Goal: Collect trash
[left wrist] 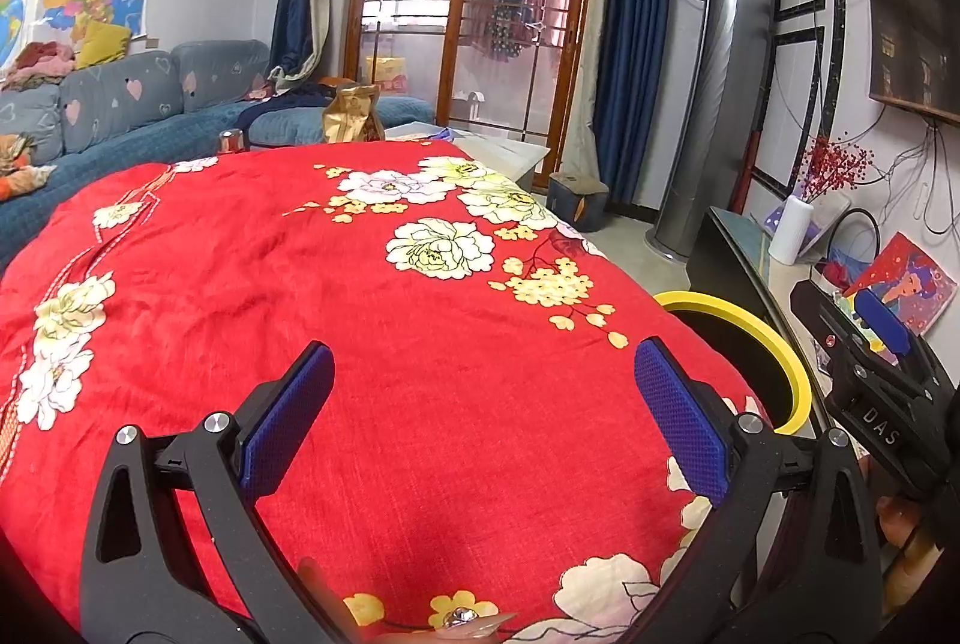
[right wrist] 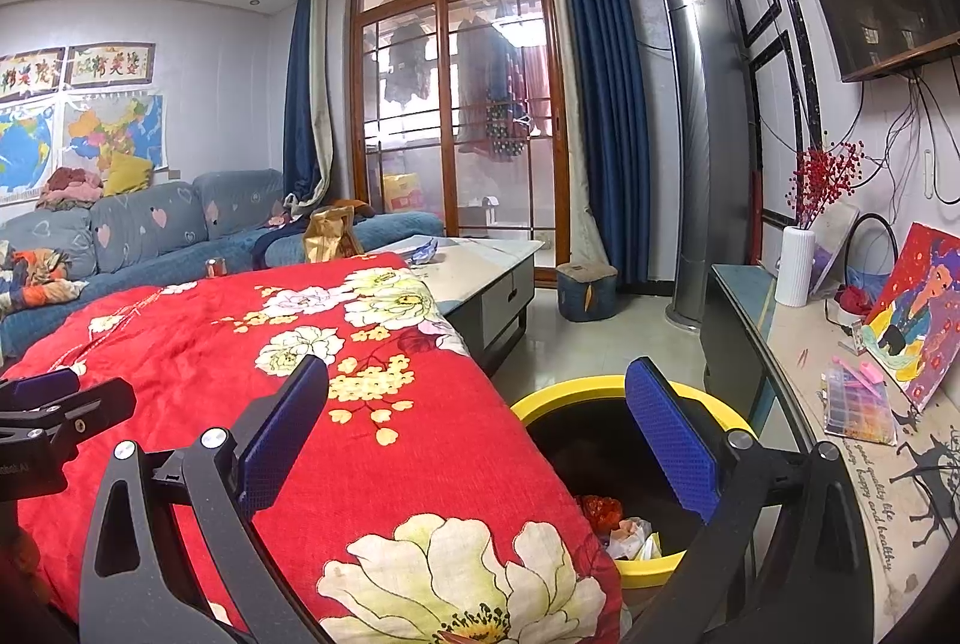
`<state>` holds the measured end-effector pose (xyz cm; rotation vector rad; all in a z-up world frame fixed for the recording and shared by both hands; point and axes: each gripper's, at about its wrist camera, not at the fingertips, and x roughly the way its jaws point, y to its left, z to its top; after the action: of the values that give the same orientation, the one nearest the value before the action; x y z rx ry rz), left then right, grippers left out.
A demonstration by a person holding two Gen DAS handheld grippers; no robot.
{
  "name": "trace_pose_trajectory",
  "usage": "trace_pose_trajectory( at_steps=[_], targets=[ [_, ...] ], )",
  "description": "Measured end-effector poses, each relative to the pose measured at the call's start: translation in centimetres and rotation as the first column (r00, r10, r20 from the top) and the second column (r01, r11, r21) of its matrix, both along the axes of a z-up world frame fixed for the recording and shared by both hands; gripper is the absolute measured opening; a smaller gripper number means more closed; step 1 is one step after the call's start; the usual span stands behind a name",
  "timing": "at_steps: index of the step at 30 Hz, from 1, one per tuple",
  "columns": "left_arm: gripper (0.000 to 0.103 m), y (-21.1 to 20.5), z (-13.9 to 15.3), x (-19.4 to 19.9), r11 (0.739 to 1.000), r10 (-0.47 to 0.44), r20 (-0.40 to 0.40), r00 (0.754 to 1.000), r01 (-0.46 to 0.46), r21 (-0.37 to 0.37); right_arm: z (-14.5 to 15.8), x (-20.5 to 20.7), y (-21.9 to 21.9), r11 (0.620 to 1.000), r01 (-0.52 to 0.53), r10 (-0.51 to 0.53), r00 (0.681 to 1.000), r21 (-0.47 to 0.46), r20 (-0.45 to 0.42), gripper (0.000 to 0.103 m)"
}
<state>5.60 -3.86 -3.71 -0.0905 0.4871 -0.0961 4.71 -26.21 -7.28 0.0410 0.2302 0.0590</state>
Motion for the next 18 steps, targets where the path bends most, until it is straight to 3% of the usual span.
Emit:
trace_pose_trajectory(
  at_steps=[7, 12, 16, 18],
  targets=[
    [0.092, 0.0, -0.7, 0.3, 1.000, 0.000, -0.020, 1.000, 0.000, 0.017, -0.3, 0.3, -0.2, 1.000, 0.004, -0.003, 1.000, 0.001, -0.012, 0.096],
    [0.092, 1.8, -1.2, 1.1, 0.999, 0.044, -0.074, 0.996, -0.045, -0.021, 0.4, 1.6, 1.3, 0.999, -0.036, 0.036, 0.998, 0.015, -0.050, 0.096],
    [0.092, 8.1, -0.7, 1.8, 0.983, 0.173, -0.111, 0.979, -0.178, -0.041, 2.4, 3.9, 6.8, 0.982, -0.183, 0.187, 0.979, 0.050, -0.087, 0.097],
    [0.092, 13.8, -0.7, 1.8, 0.946, 0.319, -0.134, 0.938, -0.324, -0.015, 3.2, 5.8, 12.0, 0.948, -0.310, 0.318, 0.935, 0.074, -0.156, 0.097]
  ],
)
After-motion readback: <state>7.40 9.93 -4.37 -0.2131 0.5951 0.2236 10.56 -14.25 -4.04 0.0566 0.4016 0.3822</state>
